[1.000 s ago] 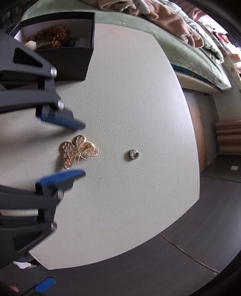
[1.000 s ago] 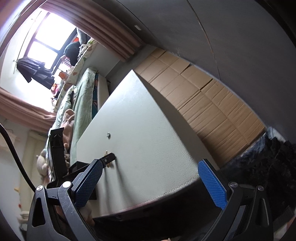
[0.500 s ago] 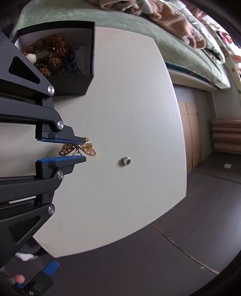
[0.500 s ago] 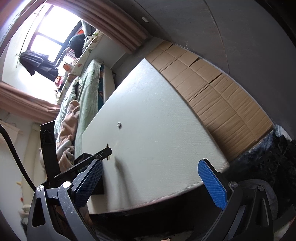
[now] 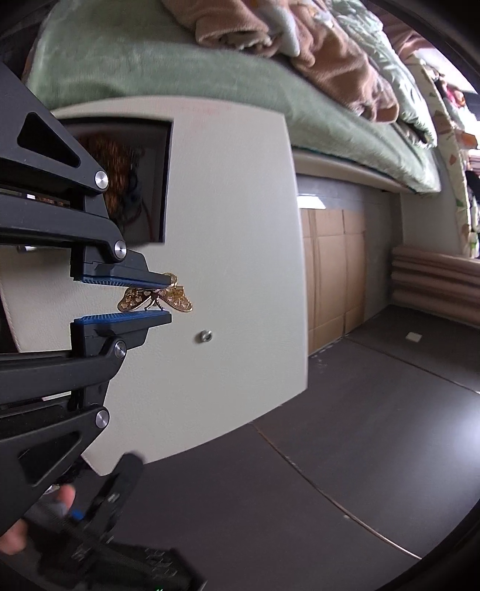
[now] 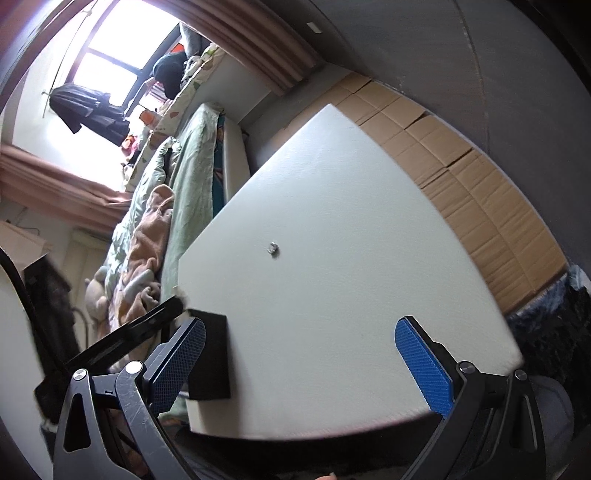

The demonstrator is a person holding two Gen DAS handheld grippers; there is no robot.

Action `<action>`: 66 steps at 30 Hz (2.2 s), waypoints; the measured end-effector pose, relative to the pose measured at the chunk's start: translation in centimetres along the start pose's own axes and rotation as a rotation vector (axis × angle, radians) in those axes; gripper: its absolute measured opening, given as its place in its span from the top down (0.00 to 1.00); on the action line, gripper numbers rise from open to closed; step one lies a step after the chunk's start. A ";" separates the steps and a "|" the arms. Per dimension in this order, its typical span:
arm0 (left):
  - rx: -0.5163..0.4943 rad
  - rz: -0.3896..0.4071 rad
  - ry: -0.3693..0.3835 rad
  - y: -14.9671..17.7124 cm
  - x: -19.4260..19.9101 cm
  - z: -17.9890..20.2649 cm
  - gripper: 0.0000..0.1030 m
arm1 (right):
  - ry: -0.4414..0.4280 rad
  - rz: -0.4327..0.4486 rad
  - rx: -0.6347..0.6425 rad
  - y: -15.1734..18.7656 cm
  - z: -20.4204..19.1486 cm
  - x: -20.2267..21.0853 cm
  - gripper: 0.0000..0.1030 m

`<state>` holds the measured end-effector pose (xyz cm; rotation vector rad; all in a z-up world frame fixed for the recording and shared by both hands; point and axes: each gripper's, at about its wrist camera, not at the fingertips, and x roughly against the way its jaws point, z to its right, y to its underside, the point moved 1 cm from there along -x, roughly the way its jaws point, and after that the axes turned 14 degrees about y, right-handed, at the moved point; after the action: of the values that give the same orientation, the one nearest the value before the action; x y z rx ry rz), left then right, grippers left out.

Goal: Organize jewelry
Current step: 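Carry the butterfly brooch into the box with the left tool while the right tool grasps the silver ring, then open the left tool in the box while the right tool carries the ring in and opens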

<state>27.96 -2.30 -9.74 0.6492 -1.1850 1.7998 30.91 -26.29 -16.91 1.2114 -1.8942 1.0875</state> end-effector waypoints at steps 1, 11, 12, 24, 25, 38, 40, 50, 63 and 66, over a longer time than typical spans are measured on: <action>0.004 0.008 0.000 0.0 0.6 -0.3 0.88 | 0.003 0.002 0.012 -0.3 -0.4 -0.3 0.00; 0.054 0.055 -0.030 0.1 4.0 -4.2 0.88 | 0.065 -0.028 0.226 -2.8 -5.6 -3.7 0.28; 0.062 0.055 -0.033 0.2 4.1 -4.7 0.88 | 0.071 -0.030 0.244 -2.9 -5.8 -3.9 0.30; 0.156 0.058 -0.028 2.1 4.5 -9.0 0.88 | 0.204 0.014 0.623 -2.9 -8.6 -7.3 0.59; 0.159 0.059 -0.027 2.3 4.6 -9.2 0.88 | 0.199 0.022 0.646 -2.9 -8.7 -7.3 0.59; 0.178 0.037 -0.006 3.7 3.6 -10.4 0.88 | 0.252 0.062 0.807 -3.1 -10.9 -10.2 0.67; 0.182 0.039 -0.004 3.6 3.5 -10.6 0.88 | 0.264 0.070 0.829 -3.0 -11.1 -10.3 0.71; 0.204 0.009 0.060 3.2 2.9 -10.8 0.87 | 0.223 0.055 0.748 -3.1 -9.4 -8.7 0.86; 0.211 0.085 0.096 4.0 6.2 -10.6 0.37 | 0.027 0.136 0.618 0.2 -10.7 -0.5 0.86; 0.221 0.102 0.090 4.6 7.1 -11.0 0.37 | -0.013 0.127 0.624 1.2 -12.4 0.4 0.86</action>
<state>20.86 9.55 -10.80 0.6353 -0.9832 2.0436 30.61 -15.19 -11.28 1.4300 -1.7072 1.8304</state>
